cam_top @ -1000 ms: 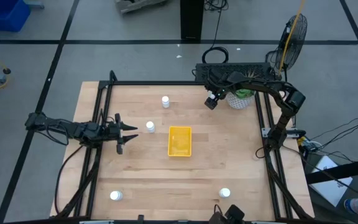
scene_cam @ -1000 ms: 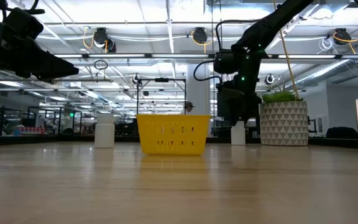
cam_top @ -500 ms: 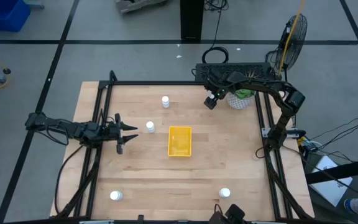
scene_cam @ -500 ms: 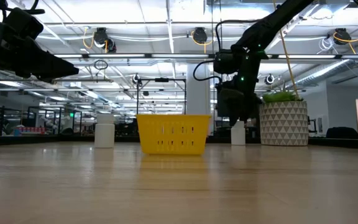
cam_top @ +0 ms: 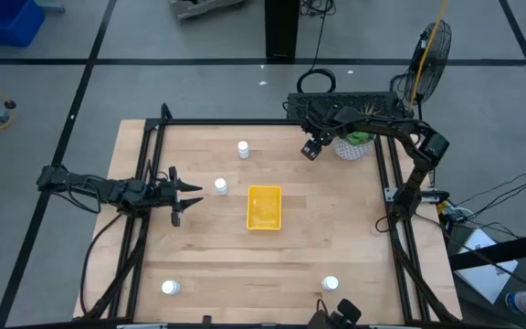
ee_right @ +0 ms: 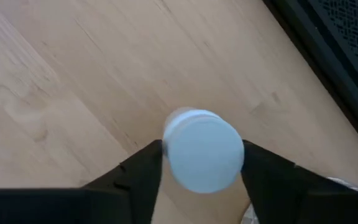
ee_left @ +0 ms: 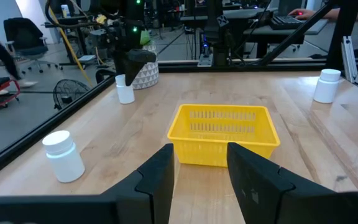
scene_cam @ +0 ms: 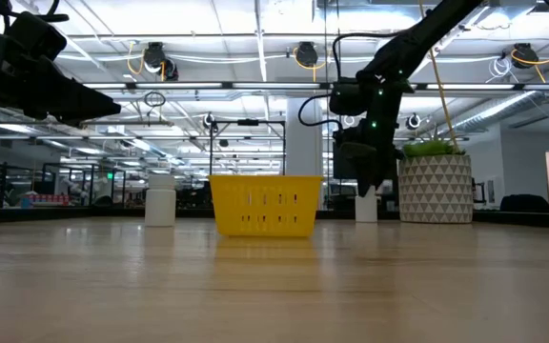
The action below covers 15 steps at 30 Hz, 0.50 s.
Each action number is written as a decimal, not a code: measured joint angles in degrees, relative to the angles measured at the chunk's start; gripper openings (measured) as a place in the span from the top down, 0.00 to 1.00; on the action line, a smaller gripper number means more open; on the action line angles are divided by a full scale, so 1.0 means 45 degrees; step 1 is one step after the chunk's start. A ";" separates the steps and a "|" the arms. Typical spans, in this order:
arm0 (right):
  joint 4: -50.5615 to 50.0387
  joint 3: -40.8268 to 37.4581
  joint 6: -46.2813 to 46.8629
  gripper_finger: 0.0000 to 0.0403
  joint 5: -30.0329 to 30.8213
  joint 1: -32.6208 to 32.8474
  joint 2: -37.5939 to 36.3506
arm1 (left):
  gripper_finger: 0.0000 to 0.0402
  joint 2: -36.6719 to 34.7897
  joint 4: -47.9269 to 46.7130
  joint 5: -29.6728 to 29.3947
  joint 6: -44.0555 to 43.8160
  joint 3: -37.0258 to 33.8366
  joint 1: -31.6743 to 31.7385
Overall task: Pick and place pill bottles into a basket
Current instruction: Put the white pill bottle into the yellow bin
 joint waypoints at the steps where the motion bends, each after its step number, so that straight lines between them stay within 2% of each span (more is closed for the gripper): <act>1: 0.0073 -0.0012 -0.0005 0.55 -0.0024 0.0000 -0.0004 | 0.62 -0.0003 0.0000 0.0000 0.0000 0.0000 0.0003; 4: 0.0258 -0.0020 -0.0016 0.64 -0.0083 -0.0015 -0.0010 | 0.62 -0.0004 -0.0004 0.0000 0.0000 0.0000 0.0003; 15: 0.0403 -0.0035 -0.0356 0.64 -0.0077 0.0132 -0.0005 | 0.62 -0.0002 -0.0002 0.0000 0.0000 0.0000 0.0003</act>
